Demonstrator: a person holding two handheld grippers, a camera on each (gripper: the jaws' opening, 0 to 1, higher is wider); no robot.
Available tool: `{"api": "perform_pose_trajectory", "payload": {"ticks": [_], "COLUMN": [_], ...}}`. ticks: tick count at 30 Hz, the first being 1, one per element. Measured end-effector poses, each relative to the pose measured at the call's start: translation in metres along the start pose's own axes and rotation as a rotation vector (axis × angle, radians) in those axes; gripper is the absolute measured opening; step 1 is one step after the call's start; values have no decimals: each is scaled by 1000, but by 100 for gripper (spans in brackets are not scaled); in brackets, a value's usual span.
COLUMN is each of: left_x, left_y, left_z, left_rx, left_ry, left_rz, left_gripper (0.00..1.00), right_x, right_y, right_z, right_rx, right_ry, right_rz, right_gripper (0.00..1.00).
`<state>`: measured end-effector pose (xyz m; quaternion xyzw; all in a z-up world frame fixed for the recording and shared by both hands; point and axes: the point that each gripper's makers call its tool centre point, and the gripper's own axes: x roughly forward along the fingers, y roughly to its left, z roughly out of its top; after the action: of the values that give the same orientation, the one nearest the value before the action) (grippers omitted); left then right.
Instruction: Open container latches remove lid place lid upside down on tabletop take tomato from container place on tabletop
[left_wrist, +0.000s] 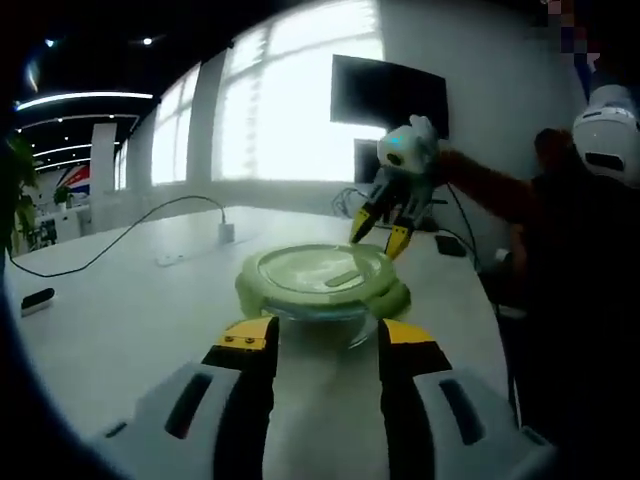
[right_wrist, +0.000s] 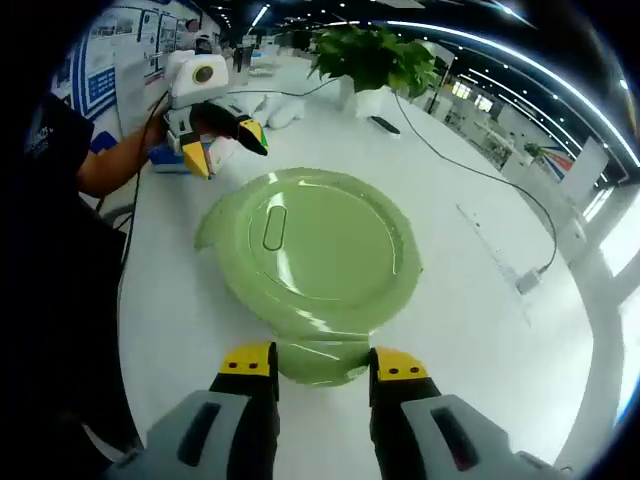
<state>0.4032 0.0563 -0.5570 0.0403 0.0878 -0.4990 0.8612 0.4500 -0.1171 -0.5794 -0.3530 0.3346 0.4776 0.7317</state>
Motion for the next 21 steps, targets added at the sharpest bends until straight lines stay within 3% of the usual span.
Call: {"api": "perform_pose_trajectory", "payload": {"ticks": [10, 16, 21], "left_x": [0, 0, 0], "left_y": [1, 2, 2], "left_z": [-1, -2, -2], "left_rx": [13, 16, 24], "left_ry": [2, 2, 7], "left_rz": [2, 8, 12], "left_gripper": [37, 36, 36], "right_x": [8, 11, 10], "right_y": [6, 6, 12], "right_z": [0, -1, -1], "right_rx": [-30, 25, 144], "right_ry": [49, 13, -11], "right_rz": [70, -29, -88], "right_gripper": [32, 31, 31]}}
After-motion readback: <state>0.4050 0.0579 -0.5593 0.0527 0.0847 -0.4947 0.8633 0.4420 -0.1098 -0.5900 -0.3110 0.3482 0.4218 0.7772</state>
